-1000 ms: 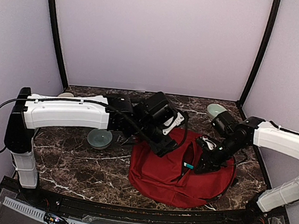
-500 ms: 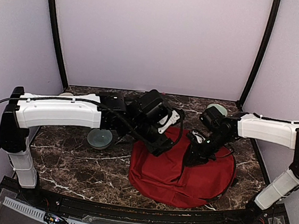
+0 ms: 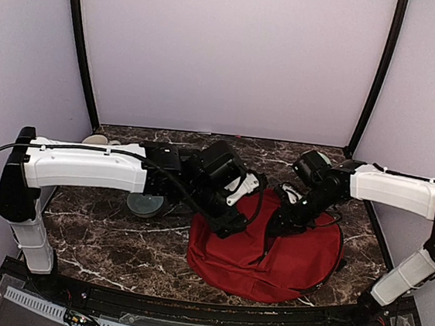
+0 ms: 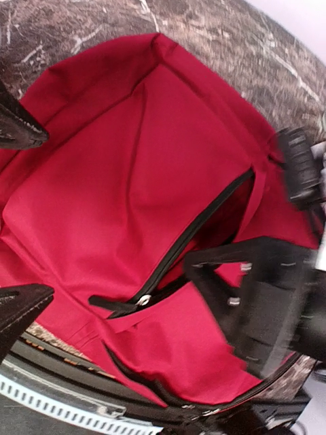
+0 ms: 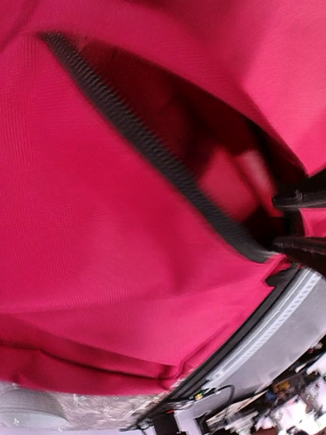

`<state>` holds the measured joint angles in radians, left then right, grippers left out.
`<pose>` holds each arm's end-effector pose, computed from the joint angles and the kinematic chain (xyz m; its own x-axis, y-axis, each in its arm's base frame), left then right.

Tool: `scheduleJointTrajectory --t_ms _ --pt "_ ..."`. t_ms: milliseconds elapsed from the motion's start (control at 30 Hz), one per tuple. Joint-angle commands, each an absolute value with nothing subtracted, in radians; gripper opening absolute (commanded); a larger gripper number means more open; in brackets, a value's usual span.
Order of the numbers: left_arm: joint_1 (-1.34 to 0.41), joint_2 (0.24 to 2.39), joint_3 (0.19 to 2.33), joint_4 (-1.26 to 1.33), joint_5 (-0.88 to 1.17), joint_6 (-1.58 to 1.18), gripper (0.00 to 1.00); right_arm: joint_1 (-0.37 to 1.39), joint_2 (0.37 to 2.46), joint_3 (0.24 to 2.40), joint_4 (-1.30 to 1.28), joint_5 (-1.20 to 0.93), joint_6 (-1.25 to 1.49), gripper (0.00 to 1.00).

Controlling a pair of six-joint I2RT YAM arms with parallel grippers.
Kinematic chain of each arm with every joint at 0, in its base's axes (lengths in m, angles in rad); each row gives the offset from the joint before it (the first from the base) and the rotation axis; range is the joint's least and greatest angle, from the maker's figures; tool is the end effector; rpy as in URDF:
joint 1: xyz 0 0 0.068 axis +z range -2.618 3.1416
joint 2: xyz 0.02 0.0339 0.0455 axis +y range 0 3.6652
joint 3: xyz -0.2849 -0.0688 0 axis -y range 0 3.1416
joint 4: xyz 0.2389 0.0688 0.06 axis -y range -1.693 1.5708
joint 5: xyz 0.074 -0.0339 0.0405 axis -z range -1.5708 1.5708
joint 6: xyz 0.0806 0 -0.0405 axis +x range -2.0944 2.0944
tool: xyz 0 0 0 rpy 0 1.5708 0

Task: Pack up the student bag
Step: Adjust the pen in the lower front pocket of the bag.

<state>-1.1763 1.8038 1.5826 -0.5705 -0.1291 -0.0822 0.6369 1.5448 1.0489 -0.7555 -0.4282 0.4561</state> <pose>0.1788 -0.4024 0.2873 -0.3449 0.6165 -0.7078 0.8553 0.5170 0.0336 0.2193 0.2038 0.1975 -0.9697 -0.2189 -0.1083 -0.2436 0.8357 0.4922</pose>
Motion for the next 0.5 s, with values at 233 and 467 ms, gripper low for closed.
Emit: scheduleJointTrajectory --t_ms 233,467 --pt "-1.193 1.928 1.593 -0.51 0.068 0.018 0.69 0.643 1.263 0.946 -0.836 -0.313 0.627 0.35" --pt "-1.193 2.047 1.641 -0.463 0.126 0.038 0.66 0.645 1.15 0.877 -0.855 -0.302 0.728 0.36"
